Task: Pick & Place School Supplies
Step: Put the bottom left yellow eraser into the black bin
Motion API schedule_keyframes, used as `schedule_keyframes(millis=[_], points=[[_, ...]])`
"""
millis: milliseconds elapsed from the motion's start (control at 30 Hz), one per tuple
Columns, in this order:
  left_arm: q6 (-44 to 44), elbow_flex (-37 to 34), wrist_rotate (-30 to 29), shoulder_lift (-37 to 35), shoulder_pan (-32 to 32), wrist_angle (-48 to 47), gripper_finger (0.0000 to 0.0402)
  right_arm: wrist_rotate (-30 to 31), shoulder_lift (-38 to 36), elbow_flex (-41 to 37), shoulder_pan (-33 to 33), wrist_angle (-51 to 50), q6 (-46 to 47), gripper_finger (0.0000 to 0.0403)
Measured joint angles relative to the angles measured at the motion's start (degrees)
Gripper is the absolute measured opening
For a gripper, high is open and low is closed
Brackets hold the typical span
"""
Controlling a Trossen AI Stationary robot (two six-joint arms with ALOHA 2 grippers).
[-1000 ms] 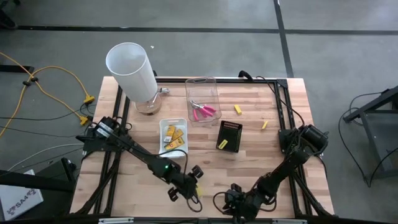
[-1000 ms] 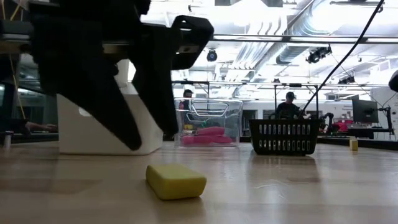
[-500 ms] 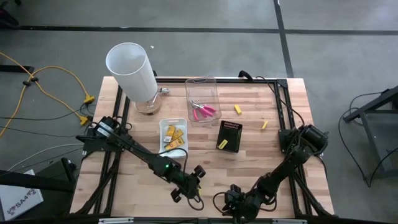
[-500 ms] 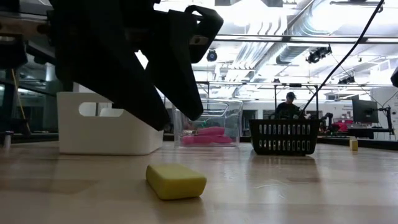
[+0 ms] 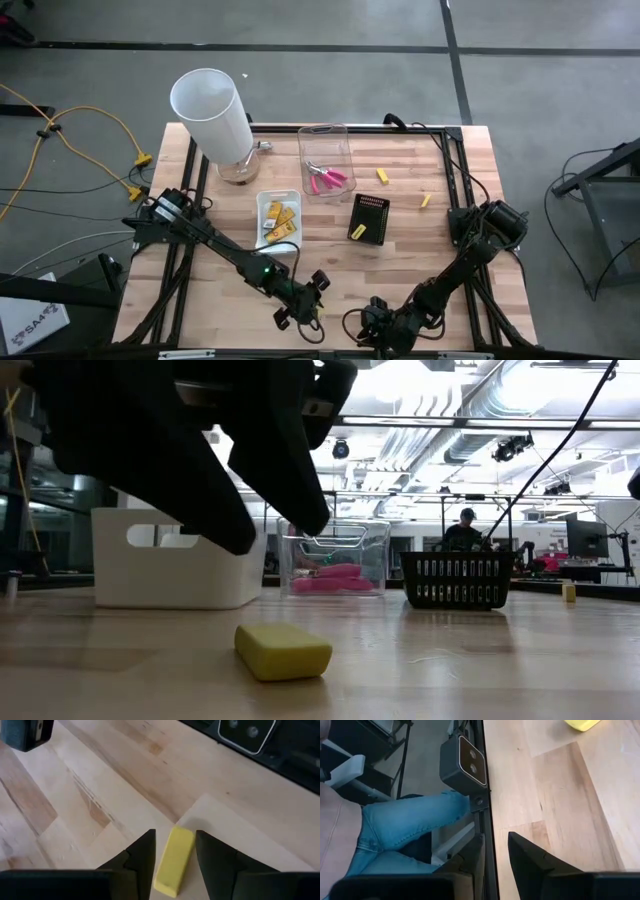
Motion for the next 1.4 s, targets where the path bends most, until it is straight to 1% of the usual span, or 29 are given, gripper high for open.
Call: schedule_keyframes(millis=[167, 267, 700, 867, 1000, 1200, 1400], points=[[-0.56, 0.00, -0.09, 0.00, 0.04, -0.17, 0.0146, 0.00, 0.00, 0.00, 0.00, 0.03, 0.00, 0.0078], [-0.58, 0.02, 0.07, 0.00, 0.72, -1.98, 0.0148, 0.00, 0.00, 0.00, 0.02, 0.82, -0.04, 0.0078], [-0.38, 0.00, 6.86, 0.00, 3.39, -4.83, 0.0148, 0.02, -0.02, 0.04, 0.28, 2.19, -0.20, 0.0078], [1.13, 0.00, 7.02, 0.11, 3.56, -4.87, 0.0148, 0.09, -0.02, 0.04, 0.37, 2.19, -0.20, 0.0078], [0.82, 0.04, 7.45, 2.41, 4.04, -4.03, 0.0148, 0.25, -0.02, 0.04, 0.35, 2.20, -0.20, 0.0078], [2.64, 0.02, 3.66, 3.72, 3.69, -2.12, 0.0148, 0.28, -0.02, 0.04, 0.50, 2.64, -0.22, 0.0078], [0.88, 0.03, 7.00, 4.43, 3.86, -1.96, 0.0148, 0.27, -0.02, 0.04, 0.48, 2.68, -0.22, 0.0078]])
